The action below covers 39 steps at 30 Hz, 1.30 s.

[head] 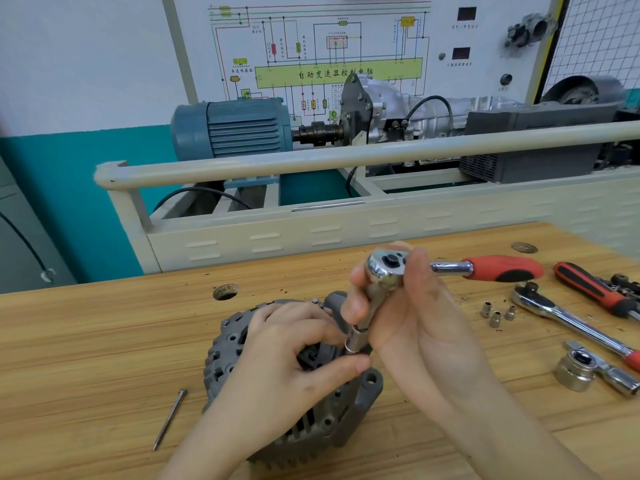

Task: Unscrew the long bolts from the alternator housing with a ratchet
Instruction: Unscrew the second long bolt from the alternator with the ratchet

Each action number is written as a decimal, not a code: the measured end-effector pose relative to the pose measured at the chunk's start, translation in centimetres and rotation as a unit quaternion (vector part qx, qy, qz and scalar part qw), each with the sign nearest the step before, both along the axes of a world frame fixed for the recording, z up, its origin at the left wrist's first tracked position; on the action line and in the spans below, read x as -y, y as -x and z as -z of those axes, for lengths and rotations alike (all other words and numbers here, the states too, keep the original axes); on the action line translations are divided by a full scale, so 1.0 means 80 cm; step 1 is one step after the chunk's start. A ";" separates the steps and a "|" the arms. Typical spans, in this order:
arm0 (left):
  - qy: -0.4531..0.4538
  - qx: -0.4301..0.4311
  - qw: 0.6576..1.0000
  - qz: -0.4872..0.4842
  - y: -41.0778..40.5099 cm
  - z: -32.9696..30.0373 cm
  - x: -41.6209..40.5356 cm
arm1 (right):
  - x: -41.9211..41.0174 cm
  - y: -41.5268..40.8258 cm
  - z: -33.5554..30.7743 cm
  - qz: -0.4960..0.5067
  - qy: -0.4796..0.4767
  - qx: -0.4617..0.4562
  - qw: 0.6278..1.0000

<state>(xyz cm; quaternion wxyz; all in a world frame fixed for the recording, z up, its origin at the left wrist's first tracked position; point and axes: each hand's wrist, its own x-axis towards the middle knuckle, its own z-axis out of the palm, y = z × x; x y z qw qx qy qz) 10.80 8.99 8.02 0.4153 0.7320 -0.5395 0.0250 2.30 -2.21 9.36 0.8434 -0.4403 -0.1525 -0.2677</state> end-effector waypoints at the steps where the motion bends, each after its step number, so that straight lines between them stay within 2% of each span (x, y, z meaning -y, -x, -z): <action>1: -0.002 0.002 1.000 -0.002 0.000 0.001 0.000 | 0.001 0.000 0.000 -0.003 0.000 -0.001 1.000; 9: -0.007 -0.010 0.999 0.032 -0.003 0.001 -0.003 | -0.001 0.000 0.000 -0.075 0.007 0.007 0.997; 21: 0.002 -0.013 1.000 -0.016 -0.001 0.004 -0.001 | -0.003 0.001 0.000 -0.013 0.008 0.007 1.000; 26: 0.014 -0.035 0.999 0.023 -0.003 0.003 -0.002 | -0.006 0.003 -0.001 -0.032 0.052 -0.005 0.998; 28: 0.000 -0.015 0.999 0.037 -0.004 0.003 -0.002 | -0.008 0.002 0.000 -0.038 0.060 -0.012 0.997; 39: -0.013 0.006 1.000 0.013 -0.005 0.008 -0.001 | -0.007 0.001 0.003 -0.045 0.022 0.017 0.999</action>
